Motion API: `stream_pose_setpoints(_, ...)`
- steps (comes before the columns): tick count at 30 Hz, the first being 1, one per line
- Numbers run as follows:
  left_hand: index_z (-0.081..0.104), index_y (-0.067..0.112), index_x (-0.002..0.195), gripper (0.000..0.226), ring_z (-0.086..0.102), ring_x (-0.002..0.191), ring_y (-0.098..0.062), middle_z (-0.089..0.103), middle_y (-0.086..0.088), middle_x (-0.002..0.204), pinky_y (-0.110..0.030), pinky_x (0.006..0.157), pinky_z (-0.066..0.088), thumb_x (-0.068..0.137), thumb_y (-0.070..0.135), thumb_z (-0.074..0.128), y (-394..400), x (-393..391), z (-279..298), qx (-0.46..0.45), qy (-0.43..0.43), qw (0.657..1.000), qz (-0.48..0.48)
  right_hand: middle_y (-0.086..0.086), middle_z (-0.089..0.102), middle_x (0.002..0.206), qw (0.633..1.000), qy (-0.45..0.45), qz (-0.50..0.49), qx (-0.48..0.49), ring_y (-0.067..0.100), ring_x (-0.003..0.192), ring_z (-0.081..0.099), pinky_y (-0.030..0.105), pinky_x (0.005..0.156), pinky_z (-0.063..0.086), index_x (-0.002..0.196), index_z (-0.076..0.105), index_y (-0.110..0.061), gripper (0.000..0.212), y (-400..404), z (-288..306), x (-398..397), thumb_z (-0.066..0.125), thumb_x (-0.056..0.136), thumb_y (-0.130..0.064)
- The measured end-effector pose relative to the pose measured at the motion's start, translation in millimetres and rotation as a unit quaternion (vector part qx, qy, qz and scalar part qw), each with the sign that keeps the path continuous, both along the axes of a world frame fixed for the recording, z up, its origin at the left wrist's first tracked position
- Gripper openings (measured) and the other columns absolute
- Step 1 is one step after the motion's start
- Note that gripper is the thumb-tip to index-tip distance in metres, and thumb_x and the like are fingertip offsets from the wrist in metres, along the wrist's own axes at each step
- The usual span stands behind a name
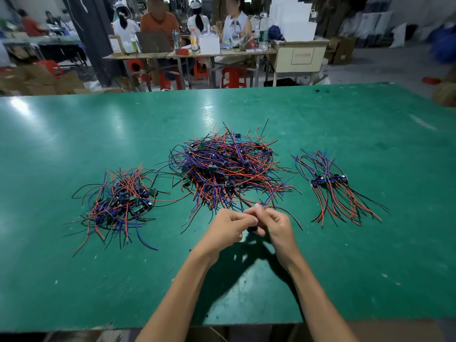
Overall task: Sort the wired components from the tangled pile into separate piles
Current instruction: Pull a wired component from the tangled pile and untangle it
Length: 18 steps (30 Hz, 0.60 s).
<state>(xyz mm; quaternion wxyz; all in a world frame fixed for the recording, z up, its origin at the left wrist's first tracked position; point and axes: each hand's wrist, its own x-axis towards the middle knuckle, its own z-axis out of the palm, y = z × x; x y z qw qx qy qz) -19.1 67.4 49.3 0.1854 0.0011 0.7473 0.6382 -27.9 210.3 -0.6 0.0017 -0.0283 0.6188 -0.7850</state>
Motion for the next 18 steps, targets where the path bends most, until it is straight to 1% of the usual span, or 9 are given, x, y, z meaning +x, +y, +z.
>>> stream_pose_setpoints(2,0.08,0.008,0.088,0.023,0.024,0.045,-0.008,0.078,-0.007,0.084,-0.015,0.041,0.022,0.096,0.02,0.062,-4,-4,1,-0.012,0.004,1.0,-0.012,-0.001,0.069,0.068,1.0,0.008,0.007,0.0,0.007,0.057,0.059,0.018,0.058,0.051,0.086,0.081,-0.012,0.031,-1,0,1,0.063,0.098,-0.034)
stream_pose_setpoints(4,0.081,0.016,0.094,0.021,0.033,0.046,-0.007,0.079,-0.006,0.087,-0.015,0.043,0.027,0.097,0.03,0.066,-9,-4,-1,-0.017,0.005,1.0,-0.018,0.007,0.076,0.078,0.999,0.005,-0.033,0.007,0.012,0.067,0.068,0.021,0.059,0.054,0.084,0.081,-0.015,0.032,0,1,-1,0.061,0.096,-0.038)
stream_pose_setpoints(6,0.08,0.015,0.098,0.019,0.04,0.046,-0.003,0.079,-0.006,0.085,-0.016,0.047,0.03,0.095,0.031,0.069,-14,-4,-5,-0.023,0.021,1.0,-0.001,0.011,0.078,0.084,0.998,0.005,-0.06,0.026,0.017,0.071,0.072,0.022,0.057,0.054,0.083,0.08,-0.018,0.034,0,1,-1,0.059,0.096,-0.041)
stream_pose_setpoints(9,0.081,0.013,0.095,0.014,0.039,0.041,0.002,0.078,-0.004,0.078,-0.016,0.046,0.028,0.093,0.024,0.073,-23,-4,-12,-0.055,0.055,0.996,0.039,0.013,0.078,0.081,0.997,-0.005,-0.069,0.036,0.02,0.063,0.072,0.02,0.051,0.052,0.084,0.078,-0.022,0.033,-2,0,-1,0.059,0.095,-0.046)
stream_pose_setpoints(11,0.081,0.017,0.088,0.015,0.044,0.042,0.005,0.077,0.0,0.075,-0.015,0.048,0.031,0.09,0.03,0.075,-29,-1,-14,-0.079,0.067,0.993,0.061,0.01,0.076,0.076,0.996,-0.015,-0.078,0.029,0.019,0.058,0.07,0.019,0.049,0.05,0.085,0.078,-0.021,0.032,-1,1,-1,0.06,0.094,-0.047)
stream_pose_setpoints(13,0.08,0.023,0.081,0.018,0.056,0.052,0.005,0.076,0.006,0.073,-0.015,0.055,0.037,0.087,0.039,0.076,-38,2,-18,-0.109,0.09,0.986,0.087,0.002,0.071,0.067,0.995,-0.026,-0.097,0.018,0.018,0.053,0.068,0.019,0.047,0.05,0.085,0.078,-0.018,0.033,0,2,-1,0.061,0.094,-0.045)
stream_pose_setpoints(15,0.079,0.028,0.077,0.02,0.066,0.063,0.0,0.076,0.01,0.071,-0.021,0.062,0.047,0.085,0.046,0.076,-48,6,-24,-0.131,0.12,0.977,0.114,-0.003,0.064,0.063,0.993,-0.032,-0.109,-0.001,0.016,0.052,0.067,0.019,0.047,0.052,0.087,0.078,-0.016,0.03,0,1,-1,0.061,0.097,-0.038)
stream_pose_setpoints(16,0.079,0.031,0.077,0.019,0.069,0.067,-0.004,0.075,0.011,0.072,-0.024,0.064,0.052,0.084,0.048,0.076,-52,7,-27,-0.135,0.135,0.974,0.124,-0.004,0.063,0.062,0.993,-0.034,-0.115,-0.012,0.016,0.052,0.066,0.019,0.049,0.053,0.087,0.078,-0.016,0.029,1,1,-1,0.06,0.099,-0.036)
stream_pose_setpoints(18,0.079,0.035,0.078,0.013,0.07,0.067,-0.007,0.075,0.015,0.073,-0.022,0.061,0.053,0.084,0.046,0.077,-57,11,-35,-0.136,0.166,0.966,0.146,-0.003,0.063,0.062,0.991,-0.038,-0.128,-0.032,0.014,0.052,0.065,0.019,0.05,0.054,0.09,0.076,-0.013,0.028,3,2,-2,0.059,0.101,-0.032)
